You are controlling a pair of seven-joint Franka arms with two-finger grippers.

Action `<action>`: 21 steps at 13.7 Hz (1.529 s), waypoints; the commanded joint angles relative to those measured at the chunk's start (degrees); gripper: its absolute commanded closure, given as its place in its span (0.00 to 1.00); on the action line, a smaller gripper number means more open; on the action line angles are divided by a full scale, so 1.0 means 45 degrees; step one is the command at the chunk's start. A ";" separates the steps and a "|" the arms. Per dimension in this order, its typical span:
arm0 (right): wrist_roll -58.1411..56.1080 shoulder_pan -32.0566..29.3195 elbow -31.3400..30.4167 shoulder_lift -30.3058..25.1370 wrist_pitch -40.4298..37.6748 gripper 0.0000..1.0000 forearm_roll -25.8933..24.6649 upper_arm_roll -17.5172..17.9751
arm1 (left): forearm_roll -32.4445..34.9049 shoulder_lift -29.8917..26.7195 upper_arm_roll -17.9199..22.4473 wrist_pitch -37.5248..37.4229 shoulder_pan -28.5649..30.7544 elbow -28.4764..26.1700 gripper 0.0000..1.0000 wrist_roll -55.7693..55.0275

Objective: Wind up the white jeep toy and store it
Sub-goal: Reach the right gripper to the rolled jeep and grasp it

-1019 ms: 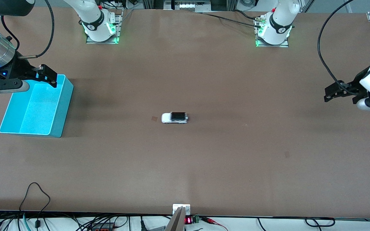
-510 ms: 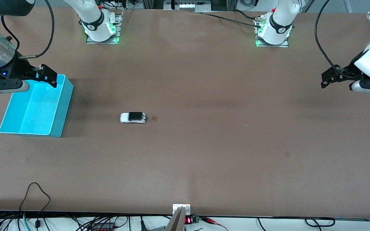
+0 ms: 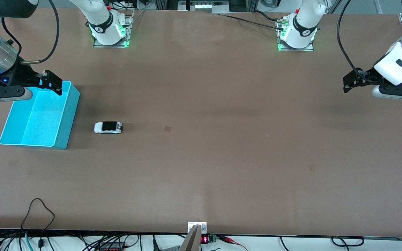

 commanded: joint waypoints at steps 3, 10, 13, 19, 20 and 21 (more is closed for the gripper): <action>-0.1663 -0.0191 0.0076 0.0896 -0.0586 0.00 -0.0222 -0.0086 | 0.0151 -0.0165 -0.0030 -0.0627 -0.0006 0.0145 0.00 -0.0002; -1.0197 -0.0405 -0.1346 0.1367 0.0971 0.00 -0.0222 -0.0106 | 0.0190 -0.0126 -0.0244 -0.0921 -0.0065 0.0341 0.00 -0.0041; -1.2759 -0.0951 -0.2713 0.1522 0.3001 0.00 -0.0222 -0.0106 | 0.0210 -0.0126 -0.0244 -0.0921 0.0013 0.0341 0.00 -0.0022; -1.5773 -0.1363 -0.4901 0.2557 0.7182 0.00 -0.0163 -0.0106 | 0.0210 -0.0126 -0.0244 -0.0940 0.0014 0.0341 0.00 -0.0041; -1.5891 -0.1382 -0.5427 0.2636 0.7961 0.00 -0.0183 -0.0106 | 0.0210 -0.0126 -0.0244 -0.0940 0.0014 0.0341 0.00 -0.0060; -1.6124 -0.1383 -0.6147 0.2656 0.9071 0.00 -0.0183 -0.0106 | 0.0210 -0.0126 -0.0244 -0.0940 -0.0006 0.0341 0.00 -0.0119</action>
